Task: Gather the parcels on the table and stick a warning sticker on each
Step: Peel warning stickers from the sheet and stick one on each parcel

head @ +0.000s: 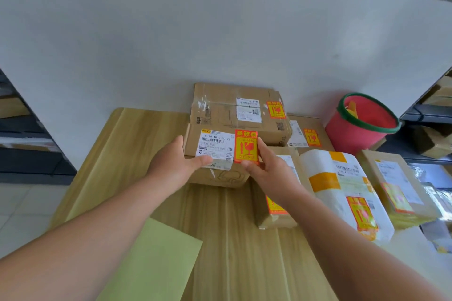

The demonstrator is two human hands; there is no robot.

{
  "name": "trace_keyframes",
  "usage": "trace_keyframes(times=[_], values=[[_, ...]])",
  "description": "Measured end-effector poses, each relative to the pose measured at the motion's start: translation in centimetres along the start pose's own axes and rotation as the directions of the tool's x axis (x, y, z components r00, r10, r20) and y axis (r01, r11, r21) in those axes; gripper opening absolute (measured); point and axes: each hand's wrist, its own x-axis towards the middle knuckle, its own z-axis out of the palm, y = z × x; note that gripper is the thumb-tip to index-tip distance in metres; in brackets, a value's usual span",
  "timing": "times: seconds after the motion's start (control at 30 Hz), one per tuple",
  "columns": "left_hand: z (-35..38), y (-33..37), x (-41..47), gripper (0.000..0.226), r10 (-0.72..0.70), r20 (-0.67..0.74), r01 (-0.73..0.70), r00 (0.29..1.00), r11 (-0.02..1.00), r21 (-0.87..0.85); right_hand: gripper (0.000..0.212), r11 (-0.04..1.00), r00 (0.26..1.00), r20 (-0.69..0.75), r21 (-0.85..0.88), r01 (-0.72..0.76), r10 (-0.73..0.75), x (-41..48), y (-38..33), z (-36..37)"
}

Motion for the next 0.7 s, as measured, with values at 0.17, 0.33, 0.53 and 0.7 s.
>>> trace_keyframes(times=[0.17, 0.33, 0.53, 0.7], values=[[1.7, -0.7, 3.4, 0.045, -0.015, 0.047, 0.015, 0.999, 1.0, 0.001, 0.053, 1.0, 1.0, 0.018, 0.005, -0.014, 0.014, 3.3, 1.8, 0.0], [3.1, -0.3, 5.2, 0.048, 0.001, 0.026, -0.002, 1.0, 1.0, 0.018, 0.05, 0.993, 0.997, -0.006, 0.094, -0.075, 0.076, 5.3, 3.4, 0.6], [3.8, 0.2, 6.4, 0.053, -0.017, -0.005, 0.017, 1.0, 0.998, 0.06, 0.047, 0.99, 0.994, -0.073, 0.117, -0.078, 0.086, 6.9, 3.5, 0.4], [4.1, 0.2, 6.1, 0.056, -0.022, -0.007, 0.023, 1.0, 0.996, 0.081, 0.045, 0.986, 0.994, -0.058, 0.146, -0.086, 0.096, 6.7, 3.4, 0.7]])
